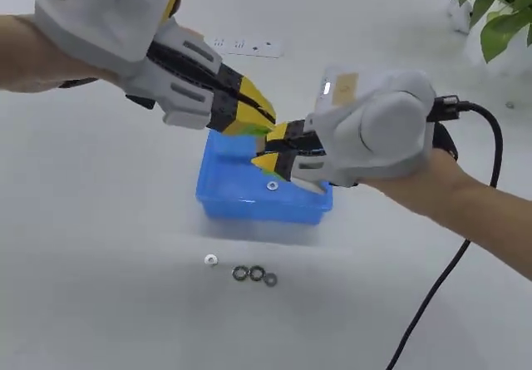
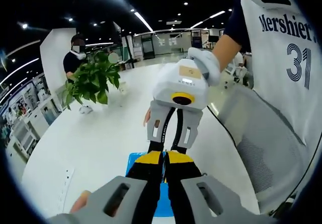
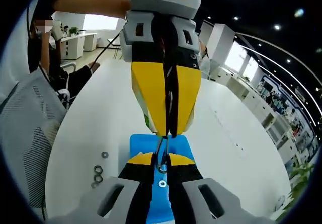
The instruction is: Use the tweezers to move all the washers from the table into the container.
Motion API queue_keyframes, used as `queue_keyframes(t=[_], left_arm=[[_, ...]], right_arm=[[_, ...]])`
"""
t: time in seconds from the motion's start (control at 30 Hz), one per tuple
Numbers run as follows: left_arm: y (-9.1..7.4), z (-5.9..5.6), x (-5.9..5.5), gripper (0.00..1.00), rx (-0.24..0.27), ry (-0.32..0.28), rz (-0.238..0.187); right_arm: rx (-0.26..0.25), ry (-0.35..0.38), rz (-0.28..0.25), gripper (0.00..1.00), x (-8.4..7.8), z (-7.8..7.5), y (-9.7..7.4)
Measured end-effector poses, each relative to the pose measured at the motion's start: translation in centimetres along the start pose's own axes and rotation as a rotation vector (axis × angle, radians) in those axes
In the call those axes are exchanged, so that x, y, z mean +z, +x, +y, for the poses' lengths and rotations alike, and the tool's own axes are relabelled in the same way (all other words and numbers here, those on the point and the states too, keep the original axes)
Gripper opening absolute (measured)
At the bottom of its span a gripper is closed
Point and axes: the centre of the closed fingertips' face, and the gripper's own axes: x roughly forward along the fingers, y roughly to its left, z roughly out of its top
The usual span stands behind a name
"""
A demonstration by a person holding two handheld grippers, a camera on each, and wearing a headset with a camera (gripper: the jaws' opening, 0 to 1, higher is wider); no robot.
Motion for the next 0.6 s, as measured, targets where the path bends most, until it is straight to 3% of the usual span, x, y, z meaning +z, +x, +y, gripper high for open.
queue_keyframes(t=[0.23,0.6], left_arm=[[1.4,0.7,-2.8,0.05,-0.012,-0.033,0.016],[2.4,0.8,-5.2,0.05,-0.024,-0.089,0.023]], right_arm=[[0.042,0.046,0.014,0.1,-2.4,0.0,2.1],[0.074,0.077,0.028,0.1,-4.1,0.8,3.9]])
